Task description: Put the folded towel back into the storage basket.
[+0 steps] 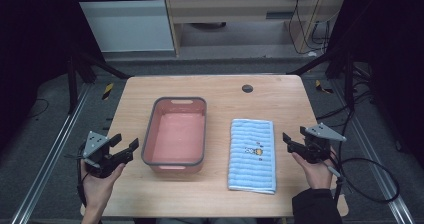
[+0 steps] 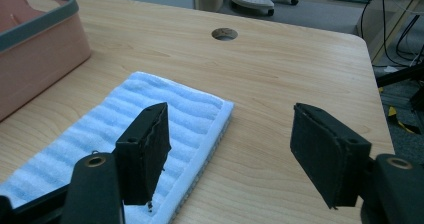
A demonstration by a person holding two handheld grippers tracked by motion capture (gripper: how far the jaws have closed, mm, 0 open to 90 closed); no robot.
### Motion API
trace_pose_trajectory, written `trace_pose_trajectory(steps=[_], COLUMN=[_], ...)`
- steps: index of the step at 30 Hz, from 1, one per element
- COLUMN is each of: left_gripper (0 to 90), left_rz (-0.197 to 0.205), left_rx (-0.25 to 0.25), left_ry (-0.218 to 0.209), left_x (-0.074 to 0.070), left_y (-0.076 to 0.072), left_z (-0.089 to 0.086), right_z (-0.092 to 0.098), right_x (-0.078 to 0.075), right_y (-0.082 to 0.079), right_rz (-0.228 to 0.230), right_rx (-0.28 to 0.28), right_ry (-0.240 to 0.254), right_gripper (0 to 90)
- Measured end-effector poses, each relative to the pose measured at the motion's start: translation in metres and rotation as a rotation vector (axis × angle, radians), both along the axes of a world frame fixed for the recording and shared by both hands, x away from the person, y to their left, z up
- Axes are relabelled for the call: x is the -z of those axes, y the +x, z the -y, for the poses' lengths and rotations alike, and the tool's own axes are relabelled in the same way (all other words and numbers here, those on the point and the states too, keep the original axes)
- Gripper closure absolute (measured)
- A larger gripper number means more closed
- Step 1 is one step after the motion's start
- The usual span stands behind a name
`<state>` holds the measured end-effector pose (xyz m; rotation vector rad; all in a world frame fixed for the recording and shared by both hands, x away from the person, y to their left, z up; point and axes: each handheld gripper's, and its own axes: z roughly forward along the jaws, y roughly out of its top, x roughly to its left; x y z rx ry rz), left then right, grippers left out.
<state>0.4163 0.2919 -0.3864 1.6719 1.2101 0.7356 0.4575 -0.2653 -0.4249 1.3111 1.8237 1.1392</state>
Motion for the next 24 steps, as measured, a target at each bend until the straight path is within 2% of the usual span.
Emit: trace_pose_trajectory(steps=[5, 14, 24], left_gripper=[35.2, 36.3, 38.1], left_rz=[0.011, 0.025, 0.037], left_rx=[0.023, 0.058, 0.088], left_ry=[0.004, 0.013, 0.019], left_x=[-0.005, -0.007, -0.006], left_y=[-0.005, -0.008, -0.008], left_z=[0.012, 0.032, 0.051], right_z=[-0.001, -0.002, -0.005], right_x=[-0.003, -0.006, -0.008], right_y=[0.000, 0.001, 0.001], right_rz=[0.002, 0.008, 0.004], right_rx=[-0.005, -0.003, -0.032], right_ry=[-0.007, 0.011, -0.016], right_gripper=[33.4, 32.9, 35.3])
